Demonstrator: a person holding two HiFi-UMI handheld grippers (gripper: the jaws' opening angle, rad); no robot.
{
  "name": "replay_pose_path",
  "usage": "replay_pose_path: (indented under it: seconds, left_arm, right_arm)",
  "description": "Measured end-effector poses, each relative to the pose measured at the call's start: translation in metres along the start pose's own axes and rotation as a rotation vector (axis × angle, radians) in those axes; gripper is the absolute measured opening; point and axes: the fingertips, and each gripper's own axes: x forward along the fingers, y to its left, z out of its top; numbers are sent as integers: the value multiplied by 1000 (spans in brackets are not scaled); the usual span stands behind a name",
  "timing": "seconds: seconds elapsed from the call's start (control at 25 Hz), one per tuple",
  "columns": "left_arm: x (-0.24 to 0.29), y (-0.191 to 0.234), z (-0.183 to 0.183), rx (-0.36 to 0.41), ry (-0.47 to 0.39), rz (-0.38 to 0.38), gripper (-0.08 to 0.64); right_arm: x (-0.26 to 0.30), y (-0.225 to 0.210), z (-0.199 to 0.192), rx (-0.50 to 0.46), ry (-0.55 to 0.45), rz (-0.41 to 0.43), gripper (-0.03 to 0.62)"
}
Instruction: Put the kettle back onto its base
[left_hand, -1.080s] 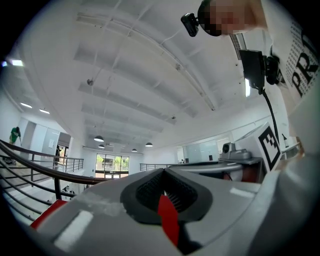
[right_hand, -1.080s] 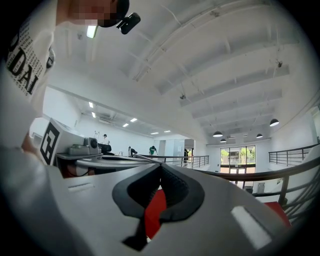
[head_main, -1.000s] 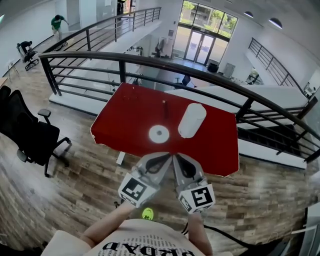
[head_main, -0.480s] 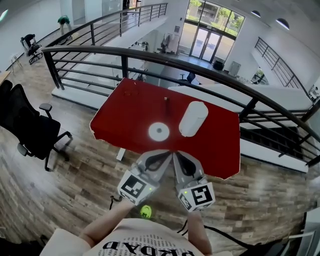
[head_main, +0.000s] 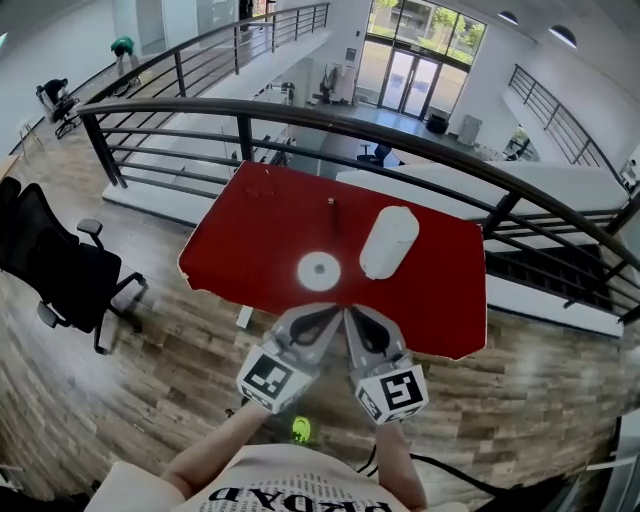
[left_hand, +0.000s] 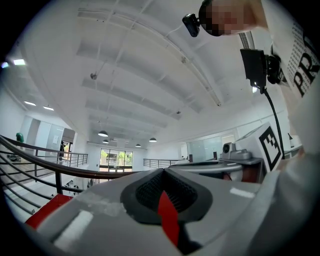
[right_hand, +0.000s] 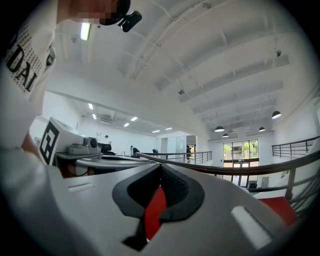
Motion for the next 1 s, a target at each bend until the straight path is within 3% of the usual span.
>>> replay_pose_path:
  seconds: [0.52, 0.68, 1.0]
  left_arm:
    - [63, 57, -14, -1, 11, -44, -8]
    - [80, 82, -20, 37, 27, -59, -8]
    - [103, 134, -22, 1, 13, -55, -8]
  right_arm:
    - [59, -60, -5, -9, 28, -60, 8]
    - [83, -74, -9, -21, 37, -66, 8]
    - [135, -93, -13, -30, 56, -91, 8]
